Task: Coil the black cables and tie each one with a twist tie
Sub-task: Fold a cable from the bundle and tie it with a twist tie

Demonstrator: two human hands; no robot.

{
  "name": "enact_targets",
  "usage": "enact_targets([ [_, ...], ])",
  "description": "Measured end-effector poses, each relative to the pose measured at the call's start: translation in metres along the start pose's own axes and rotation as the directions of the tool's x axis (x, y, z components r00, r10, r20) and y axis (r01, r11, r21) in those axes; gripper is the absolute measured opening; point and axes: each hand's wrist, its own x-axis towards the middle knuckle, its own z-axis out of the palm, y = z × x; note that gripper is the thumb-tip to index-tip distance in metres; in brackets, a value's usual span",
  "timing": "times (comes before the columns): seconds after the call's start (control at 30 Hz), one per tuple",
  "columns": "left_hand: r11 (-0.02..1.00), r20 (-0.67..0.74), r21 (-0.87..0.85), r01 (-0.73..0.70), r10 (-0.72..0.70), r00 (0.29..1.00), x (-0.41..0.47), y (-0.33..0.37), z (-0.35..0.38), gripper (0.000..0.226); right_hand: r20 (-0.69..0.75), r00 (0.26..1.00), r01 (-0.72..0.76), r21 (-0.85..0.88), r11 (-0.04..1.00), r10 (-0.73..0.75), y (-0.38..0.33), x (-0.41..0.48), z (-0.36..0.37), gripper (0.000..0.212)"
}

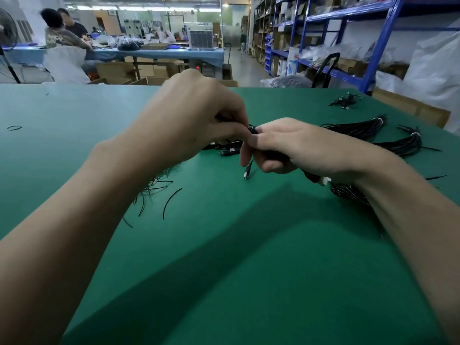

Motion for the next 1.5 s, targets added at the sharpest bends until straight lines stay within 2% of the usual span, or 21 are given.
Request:
enact_targets([
  [0.07, 0.996, -0.007, -0.084, -0.002, 0.002, 1.0, -0.002, 0.001, 0.0, 0.044, 0.099, 0.995, 0.0, 0.076, 0.997, -0.008, 0.002, -0.006, -0.006, 0.036],
  [0.1, 0.992, 0.002, -0.122, -0.018, 0.018, 1.0, -0.002, 0.001, 0.0, 0.044, 0.131, 0.991, -0.003, 0.105, 0.994, -0.011, 0.003, -0.009, -0.009, 0.037],
  [0.23, 0.981, 0.038, -0.164, -0.101, 0.109, 0.993, 0.0, -0.002, 0.002, 0.018, 0.207, 0.978, -0.02, 0.199, 0.98, -0.022, 0.006, -0.011, -0.014, 0.036],
  [0.43, 0.965, 0.091, -0.245, -0.098, 0.124, 0.988, -0.002, -0.003, 0.012, 0.015, 0.266, 0.963, -0.067, 0.34, 0.938, -0.028, 0.012, -0.015, -0.02, 0.036],
  [0.57, 0.968, 0.095, -0.227, -0.109, 0.134, 0.986, -0.001, -0.005, 0.017, 0.013, 0.269, 0.963, -0.07, 0.256, 0.964, -0.001, 0.012, -0.017, -0.023, 0.036],
  [0.67, 0.983, 0.091, -0.135, -0.128, 0.141, 0.986, -0.002, -0.007, 0.018, 0.018, 0.216, 0.976, -0.046, 0.139, 0.989, 0.015, 0.009, -0.013, -0.021, 0.038],
  [0.77, 0.983, 0.076, -0.135, -0.124, 0.135, 0.988, -0.003, -0.006, 0.02, 0.02, 0.167, 0.986, -0.042, 0.135, 0.99, 0.019, 0.006, -0.013, -0.024, 0.039],
  [0.93, 0.957, 0.049, -0.279, -0.079, 0.097, 0.994, -0.004, -0.006, 0.019, 0.014, 0.01, 1.0, 0.012, 0.118, 0.993, -0.013, -0.003, -0.013, -0.031, 0.033],
  [1.07, 0.905, 0.074, -0.425, 0.009, 0.025, 0.997, -0.007, -0.007, 0.019, 0.014, -0.242, 0.965, 0.102, 0.01, 0.995, -0.096, -0.009, -0.016, -0.037, 0.029],
  [1.2, 0.831, 0.084, -0.547, 0.099, -0.063, 0.994, -0.006, -0.007, 0.025, 0.014, -0.281, 0.954, 0.112, -0.002, 0.994, -0.108, -0.008, -0.019, -0.039, 0.031],
  [1.3, 0.788, 0.071, -0.596, 0.151, -0.135, 0.988, -0.006, -0.009, 0.03, 0.015, -0.426, 0.891, 0.109, -0.139, 0.984, -0.159, -0.003, -0.015, -0.041, 0.018],
  [1.37, 0.798, 0.031, -0.579, 0.167, -0.183, 0.983, -0.005, -0.011, 0.032, 0.014, -0.587, 0.774, 0.096, -0.259, 0.961, -0.236, 0.0, -0.012, -0.045, 0.014],
  [1.43, 0.827, -0.04, -0.535, 0.17, -0.226, 0.973, -0.005, -0.013, 0.033, 0.012, -0.684, 0.675, 0.112, -0.275, 0.955, -0.276, 0.001, -0.012, -0.049, 0.022],
  [1.47, 0.847, -0.082, -0.503, 0.17, -0.242, 0.967, -0.005, -0.014, 0.034, 0.011, -0.694, 0.677, 0.119, -0.225, 0.967, -0.244, 0.001, -0.014, -0.05, 0.029],
  [1.5, 0.867, -0.123, -0.469, 0.17, -0.255, 0.959, -0.005, -0.013, 0.035, 0.012, -0.676, 0.718, 0.097, -0.141, 0.985, -0.168, 0.001, -0.014, -0.05, 0.039],
])
